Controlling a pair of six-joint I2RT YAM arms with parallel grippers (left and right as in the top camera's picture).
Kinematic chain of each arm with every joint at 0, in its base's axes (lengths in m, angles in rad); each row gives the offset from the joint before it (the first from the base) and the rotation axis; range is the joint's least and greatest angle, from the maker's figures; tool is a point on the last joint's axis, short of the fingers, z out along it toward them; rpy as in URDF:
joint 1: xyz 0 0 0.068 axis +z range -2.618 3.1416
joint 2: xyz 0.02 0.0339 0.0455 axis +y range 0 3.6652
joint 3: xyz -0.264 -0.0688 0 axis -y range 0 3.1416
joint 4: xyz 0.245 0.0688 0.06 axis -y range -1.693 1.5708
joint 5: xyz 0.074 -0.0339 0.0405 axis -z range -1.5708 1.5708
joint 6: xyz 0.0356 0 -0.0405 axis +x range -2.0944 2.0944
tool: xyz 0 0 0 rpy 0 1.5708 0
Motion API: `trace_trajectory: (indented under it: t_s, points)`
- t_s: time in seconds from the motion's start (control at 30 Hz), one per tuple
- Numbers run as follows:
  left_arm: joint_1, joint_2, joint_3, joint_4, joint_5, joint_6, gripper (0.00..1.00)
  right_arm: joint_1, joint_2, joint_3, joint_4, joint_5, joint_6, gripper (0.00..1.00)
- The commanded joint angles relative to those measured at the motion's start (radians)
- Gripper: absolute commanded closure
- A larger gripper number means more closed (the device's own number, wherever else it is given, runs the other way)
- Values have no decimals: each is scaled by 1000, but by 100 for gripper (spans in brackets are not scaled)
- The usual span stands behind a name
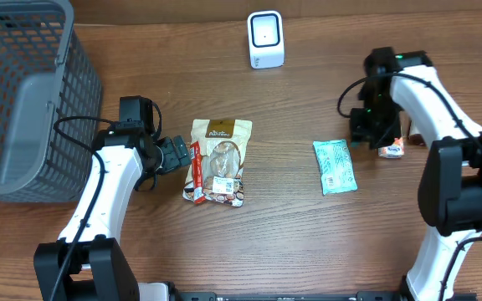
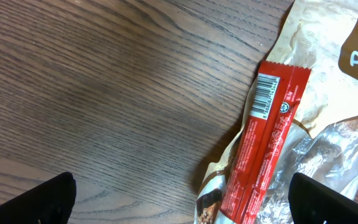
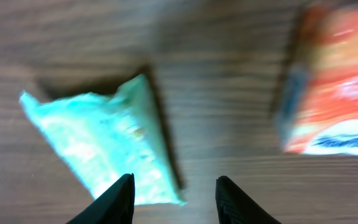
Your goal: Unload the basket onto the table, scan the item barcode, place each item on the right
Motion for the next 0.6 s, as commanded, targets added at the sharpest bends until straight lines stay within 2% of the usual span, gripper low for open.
trace_trajectory:
  t_s: [0.0, 0.33, 0.57]
  points:
    - [-3, -4, 13, 2, -2, -6, 0, 35, -44, 0, -5, -23, 6, 57]
    - [-3, -4, 13, 1, -2, -6, 0, 69, -44, -117, 24, -21, 8, 52]
    - [-3, -4, 13, 2, -2, -6, 0, 69, -44, -204, 101, -43, 8, 52]
